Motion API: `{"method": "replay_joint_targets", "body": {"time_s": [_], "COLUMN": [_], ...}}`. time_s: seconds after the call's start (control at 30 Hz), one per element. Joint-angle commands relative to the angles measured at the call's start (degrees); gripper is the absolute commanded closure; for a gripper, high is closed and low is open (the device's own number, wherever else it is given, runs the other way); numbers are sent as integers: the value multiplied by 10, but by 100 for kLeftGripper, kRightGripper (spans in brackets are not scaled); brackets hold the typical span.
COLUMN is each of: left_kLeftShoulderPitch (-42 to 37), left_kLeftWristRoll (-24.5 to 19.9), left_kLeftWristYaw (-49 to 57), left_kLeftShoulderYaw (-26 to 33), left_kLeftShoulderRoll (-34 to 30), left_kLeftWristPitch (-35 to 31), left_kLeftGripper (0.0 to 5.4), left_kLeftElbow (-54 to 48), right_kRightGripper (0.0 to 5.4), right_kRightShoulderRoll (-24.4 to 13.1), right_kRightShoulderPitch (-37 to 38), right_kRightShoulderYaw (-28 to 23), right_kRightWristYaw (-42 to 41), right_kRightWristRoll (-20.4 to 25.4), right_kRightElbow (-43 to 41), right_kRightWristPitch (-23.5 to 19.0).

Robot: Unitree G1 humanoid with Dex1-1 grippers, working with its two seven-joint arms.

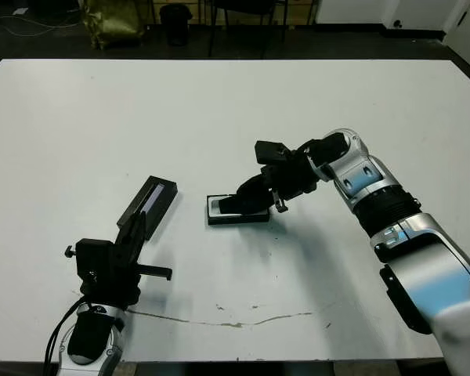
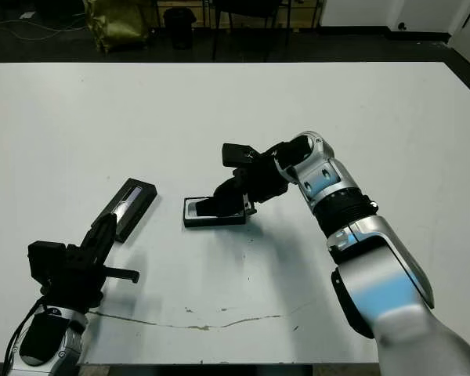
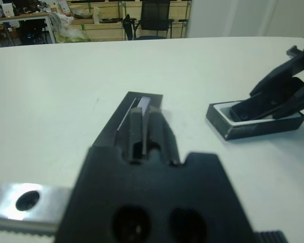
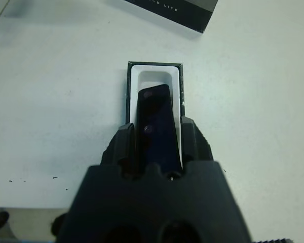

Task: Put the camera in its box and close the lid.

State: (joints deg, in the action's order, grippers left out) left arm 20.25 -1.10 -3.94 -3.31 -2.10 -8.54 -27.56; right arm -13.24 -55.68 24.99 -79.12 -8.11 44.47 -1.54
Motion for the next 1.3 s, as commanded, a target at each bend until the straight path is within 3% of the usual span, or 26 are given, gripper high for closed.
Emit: {"method": "replay_joint_targets", "body": {"time_s": [0.03,0.2,0.47,0.83,1.1,1.2,1.3], "left_kLeftShoulderPitch": [7,8,10,13,17,18,17], "left_kLeftWristRoll": [7,8,1,8,5,2,4], "left_kLeftWristYaw": [4,3,3,9,14,11,12], "left_kLeftShoulderYaw": [-1,0,0,-4,-4,-3,-4], "left_kLeftShoulderRoll": [-4,-3,2,1,4,3,2], "left_kLeftWristPitch": [-6,-10,-3,-34,-29,-22,-24], "left_kLeftGripper": [540,540,540,540,540,540,540], "left_kLeftElbow": [4,2,7,-11,-11,-8,-8], "right_kRightGripper": [455,455,455,455,455,455,397], "right_kRightShoulderRoll": [-4,2,25,70,84,86,82], "right_kRightShoulderPitch": [16,25,20,2,2,2,2], "right_kRightShoulderYaw": [10,14,18,31,47,40,35], "right_kRightWristYaw": [11,17,27,51,57,30,31], "right_kRightWristRoll": [-13,-12,-12,-27,-46,-33,-31], "right_kRightElbow": [0,-5,14,77,103,116,117], "right_kRightWristPitch": [0,9,-11,-1,45,59,79]}}
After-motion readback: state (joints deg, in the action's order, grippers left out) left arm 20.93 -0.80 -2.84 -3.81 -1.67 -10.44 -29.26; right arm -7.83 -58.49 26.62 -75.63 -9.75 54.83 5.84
